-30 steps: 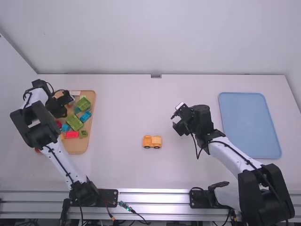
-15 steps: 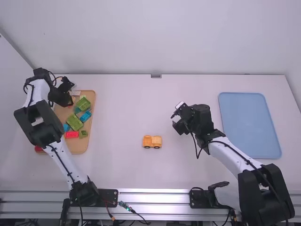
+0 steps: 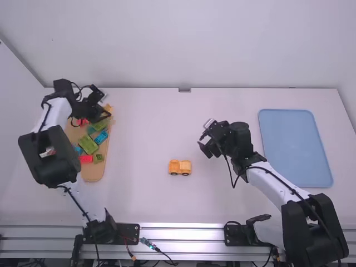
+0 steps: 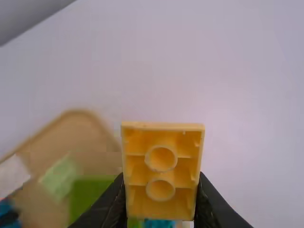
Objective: Assemble lego blocks to make yellow taxi
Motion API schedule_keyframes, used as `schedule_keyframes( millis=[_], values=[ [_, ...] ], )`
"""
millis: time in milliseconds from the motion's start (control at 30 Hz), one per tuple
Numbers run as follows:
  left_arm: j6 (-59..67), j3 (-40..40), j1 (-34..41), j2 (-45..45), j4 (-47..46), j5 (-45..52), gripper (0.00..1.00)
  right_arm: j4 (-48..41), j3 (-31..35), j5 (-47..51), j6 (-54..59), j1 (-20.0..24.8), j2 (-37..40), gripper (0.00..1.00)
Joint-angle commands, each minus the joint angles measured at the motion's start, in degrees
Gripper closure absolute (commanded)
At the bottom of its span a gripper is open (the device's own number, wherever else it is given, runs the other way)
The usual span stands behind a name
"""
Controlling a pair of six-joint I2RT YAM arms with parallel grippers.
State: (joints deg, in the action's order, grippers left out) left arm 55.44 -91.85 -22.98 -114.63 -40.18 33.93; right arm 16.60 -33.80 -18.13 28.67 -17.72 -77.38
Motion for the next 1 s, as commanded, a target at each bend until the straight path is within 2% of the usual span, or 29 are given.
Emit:
schedule_keyframes(
  millis=[0,200,333,467,567,667,800,900,967],
  values=[
    [0.11,3.17,5.81,3.50,0.79,4.18,0.98,0.20,-1.90,-3.85,-0.39,0.22,0.40,0.01],
    [-4.48,3.98,17.92,7.39,2.17,11.57,0.98,3.78,-1.90,-5.16,-4.57,1.36,0.40,0.01],
    [-4.63,4.20,24.41,7.43,5.60,15.30,0.98,4.57,-1.90,-11.04,-4.72,4.42,0.40,0.01],
    [-6.68,4.20,27.82,7.52,10.87,21.82,0.98,4.87,-1.88,-25.09,-3.69,10.38,0.40,0.01],
    [-8.21,4.20,30.53,7.52,17.36,21.36,0.98,5.35,-1.79,-37.66,-1.05,15.65,0.40,0.01],
    [-10.58,4.70,32.87,7.52,17.49,21.44,0.98,5.53,-1.79,-41.53,-0.17,18.08,0.33,0.01],
    [-8.54,8.96,36.96,8.37,17.58,17.38,0.98,5.07,-1.75,-42.10,-0.15,18.45,0.18,0.01],
    [-12.26,14.78,39.06,10.49,21.90,13.38,0.98,5.16,-1.75,-42.29,0.28,17.94,-0.54,0.01],
    [-16.80,21.59,39.43,13.18,28.33,13.36,0.98,5.75,-1.75,-42.66,0.28,17.59,-1.48,0.01]
  ],
)
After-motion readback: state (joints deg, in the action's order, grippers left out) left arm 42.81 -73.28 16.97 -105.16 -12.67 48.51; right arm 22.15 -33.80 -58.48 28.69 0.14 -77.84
